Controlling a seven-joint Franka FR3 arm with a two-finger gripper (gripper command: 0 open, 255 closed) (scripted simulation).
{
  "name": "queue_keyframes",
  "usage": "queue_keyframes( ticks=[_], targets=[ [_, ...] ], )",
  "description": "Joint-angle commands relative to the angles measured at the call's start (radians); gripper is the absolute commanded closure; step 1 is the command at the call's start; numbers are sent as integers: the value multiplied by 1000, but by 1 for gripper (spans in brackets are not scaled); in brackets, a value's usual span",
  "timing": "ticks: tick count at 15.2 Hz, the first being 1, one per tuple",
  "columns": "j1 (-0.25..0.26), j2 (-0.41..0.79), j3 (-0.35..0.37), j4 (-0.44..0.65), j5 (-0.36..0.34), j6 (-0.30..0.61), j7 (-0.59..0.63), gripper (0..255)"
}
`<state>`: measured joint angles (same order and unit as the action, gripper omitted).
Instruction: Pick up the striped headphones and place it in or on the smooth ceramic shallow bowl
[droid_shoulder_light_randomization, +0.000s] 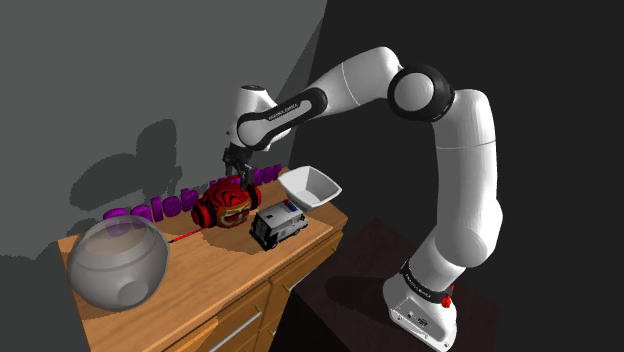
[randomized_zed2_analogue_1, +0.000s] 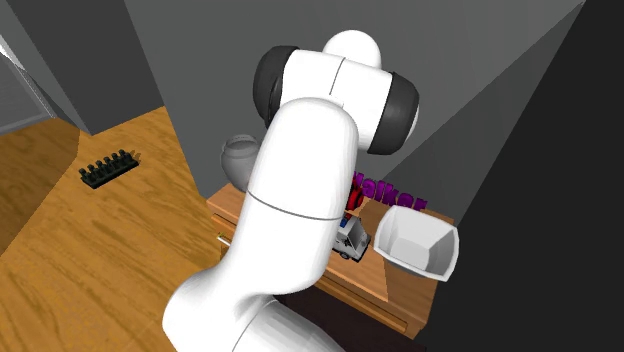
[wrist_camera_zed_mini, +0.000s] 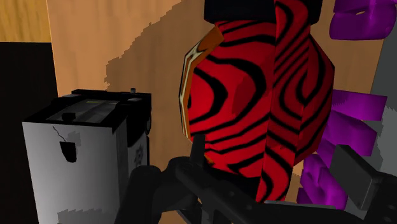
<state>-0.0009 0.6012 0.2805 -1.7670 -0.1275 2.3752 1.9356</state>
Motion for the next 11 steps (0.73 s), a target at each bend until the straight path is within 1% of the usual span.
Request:
queue_keyframes(
  ticks=[1,8,9,11],
  targets=[
    [2,6,-1,-1,-2,7,2,0],
    [2,6,-1,-1,-2,7,2,0],
    [2,6,-1,-1,-2,7,2,255],
    [2,6,-1,-1,-2,7,2,255]
  ],
)
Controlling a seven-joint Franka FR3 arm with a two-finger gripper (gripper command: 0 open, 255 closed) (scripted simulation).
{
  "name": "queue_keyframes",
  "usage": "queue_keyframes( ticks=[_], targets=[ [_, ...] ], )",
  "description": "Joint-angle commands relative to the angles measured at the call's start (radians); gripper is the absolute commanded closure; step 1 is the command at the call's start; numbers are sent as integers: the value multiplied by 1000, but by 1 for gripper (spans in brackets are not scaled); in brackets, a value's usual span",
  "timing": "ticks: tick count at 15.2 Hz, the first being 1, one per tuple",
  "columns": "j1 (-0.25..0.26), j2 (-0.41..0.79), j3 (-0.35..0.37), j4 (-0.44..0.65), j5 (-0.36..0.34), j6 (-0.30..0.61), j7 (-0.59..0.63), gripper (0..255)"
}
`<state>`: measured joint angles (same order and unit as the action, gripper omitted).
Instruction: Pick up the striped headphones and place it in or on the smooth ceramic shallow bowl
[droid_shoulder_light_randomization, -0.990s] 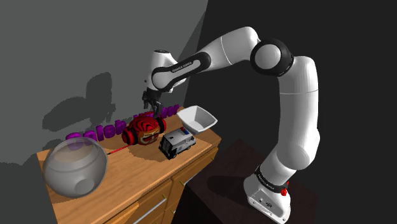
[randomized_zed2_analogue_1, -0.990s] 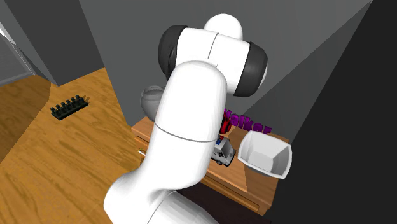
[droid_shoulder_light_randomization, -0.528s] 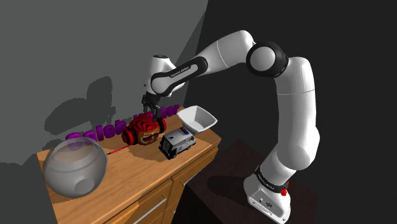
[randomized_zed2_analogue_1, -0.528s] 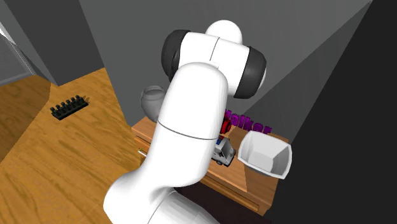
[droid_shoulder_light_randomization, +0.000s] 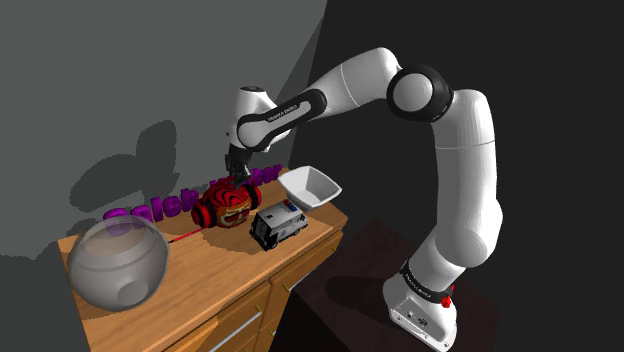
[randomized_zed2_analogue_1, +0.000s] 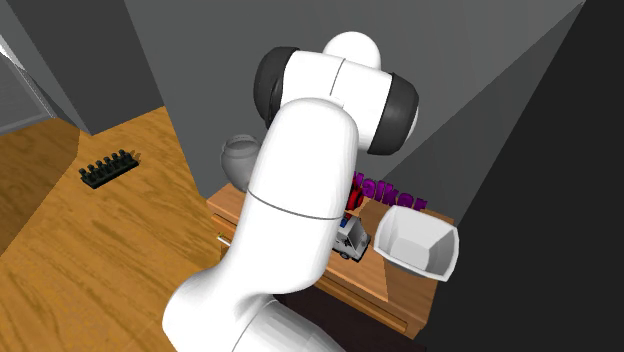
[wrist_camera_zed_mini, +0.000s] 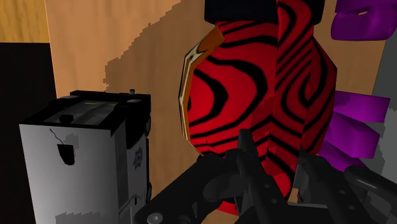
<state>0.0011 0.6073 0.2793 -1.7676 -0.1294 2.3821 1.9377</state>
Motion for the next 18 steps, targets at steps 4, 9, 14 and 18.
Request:
queue_keyframes(
  ticks=[4,9,14,18],
  targets=[
    [0,0,0,0,0,0,0,255],
    [-3,-18,4,0,5,-18,-2,255],
    [-10,-61,14,6,18,-66,-7,255],
    [-15,-92,20,15,28,-105,-11,255]
  ],
)
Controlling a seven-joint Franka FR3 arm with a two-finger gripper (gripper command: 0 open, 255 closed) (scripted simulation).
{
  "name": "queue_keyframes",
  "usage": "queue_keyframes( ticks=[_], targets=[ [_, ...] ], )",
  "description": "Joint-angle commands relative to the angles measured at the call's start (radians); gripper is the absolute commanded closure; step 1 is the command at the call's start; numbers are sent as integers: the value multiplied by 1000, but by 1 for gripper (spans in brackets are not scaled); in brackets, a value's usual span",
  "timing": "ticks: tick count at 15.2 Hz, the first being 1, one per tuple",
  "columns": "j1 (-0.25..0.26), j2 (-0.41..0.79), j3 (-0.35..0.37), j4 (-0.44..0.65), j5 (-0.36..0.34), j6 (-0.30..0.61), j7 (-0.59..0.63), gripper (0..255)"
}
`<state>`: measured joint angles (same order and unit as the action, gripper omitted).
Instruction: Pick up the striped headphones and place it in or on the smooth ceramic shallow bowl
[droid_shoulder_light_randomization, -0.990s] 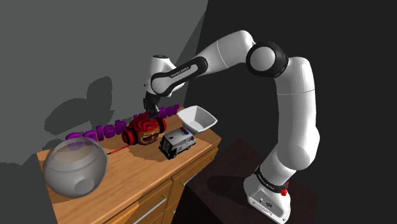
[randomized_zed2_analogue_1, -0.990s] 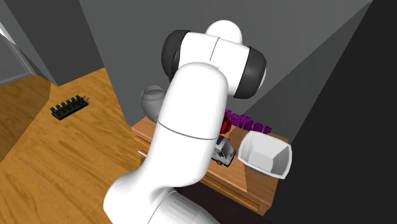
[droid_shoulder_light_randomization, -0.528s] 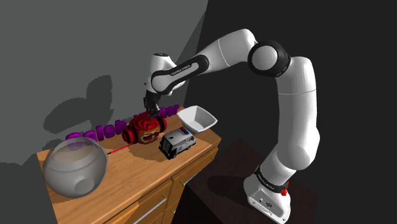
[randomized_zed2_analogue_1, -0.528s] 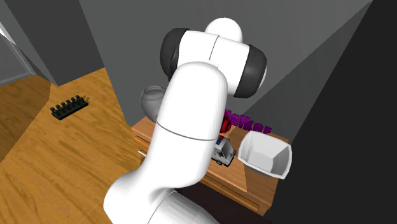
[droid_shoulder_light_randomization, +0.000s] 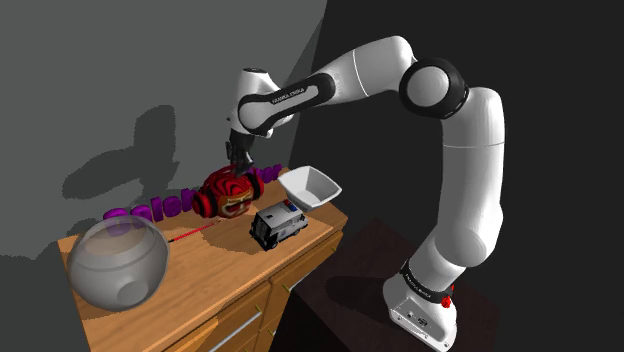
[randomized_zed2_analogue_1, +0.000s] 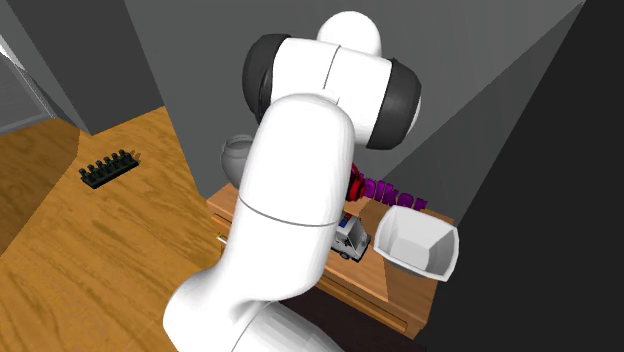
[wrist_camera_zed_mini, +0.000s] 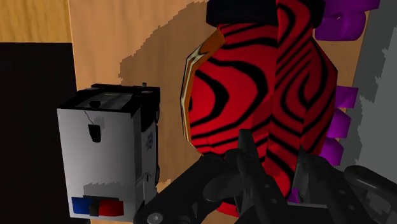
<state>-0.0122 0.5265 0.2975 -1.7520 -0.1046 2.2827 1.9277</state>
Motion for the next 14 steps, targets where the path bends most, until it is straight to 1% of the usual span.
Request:
queue_keyframes(
  ticks=[1,14],
  targets=[
    [-3,-19,4,2,5,-16,-2,255],
    [-14,-104,20,59,33,-155,-13,255]
  ],
)
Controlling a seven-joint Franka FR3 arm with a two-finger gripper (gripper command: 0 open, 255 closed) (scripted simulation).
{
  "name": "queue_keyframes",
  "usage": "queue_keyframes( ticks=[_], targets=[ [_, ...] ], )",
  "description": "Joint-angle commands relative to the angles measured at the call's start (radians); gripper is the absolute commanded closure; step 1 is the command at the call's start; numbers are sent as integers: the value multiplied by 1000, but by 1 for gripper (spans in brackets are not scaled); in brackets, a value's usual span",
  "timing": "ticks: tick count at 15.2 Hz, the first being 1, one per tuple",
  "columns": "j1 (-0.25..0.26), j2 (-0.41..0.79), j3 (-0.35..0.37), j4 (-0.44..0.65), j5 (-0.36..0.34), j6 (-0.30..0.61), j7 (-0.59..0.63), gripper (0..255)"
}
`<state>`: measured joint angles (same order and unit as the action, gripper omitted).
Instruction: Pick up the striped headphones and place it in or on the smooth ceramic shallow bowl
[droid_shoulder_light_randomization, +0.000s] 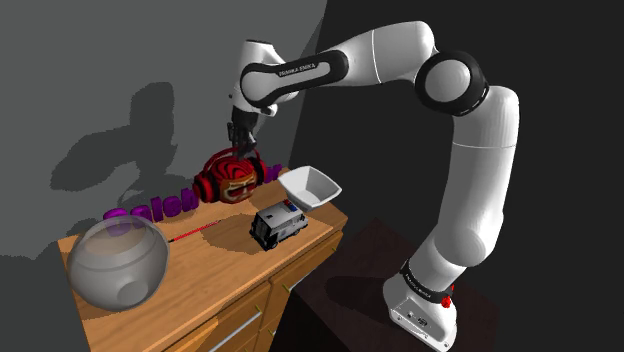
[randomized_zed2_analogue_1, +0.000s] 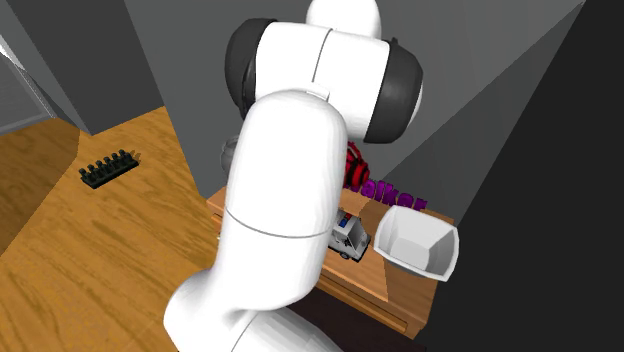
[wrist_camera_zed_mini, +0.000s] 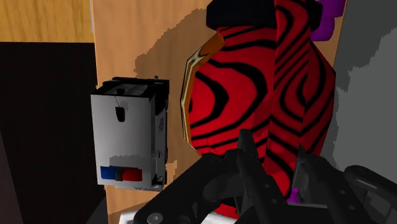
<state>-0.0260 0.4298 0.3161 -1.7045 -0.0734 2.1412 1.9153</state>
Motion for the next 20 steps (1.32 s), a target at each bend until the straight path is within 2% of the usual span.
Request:
queue_keyframes(
  ticks=[1,9,20],
  targets=[
    [-1,-13,3,18,4,-25,-1,255],
    [-3,-48,9,71,16,-112,-4,255],
    [-182,-258,-49,-130,104,-123,-259,255]
  ],
)
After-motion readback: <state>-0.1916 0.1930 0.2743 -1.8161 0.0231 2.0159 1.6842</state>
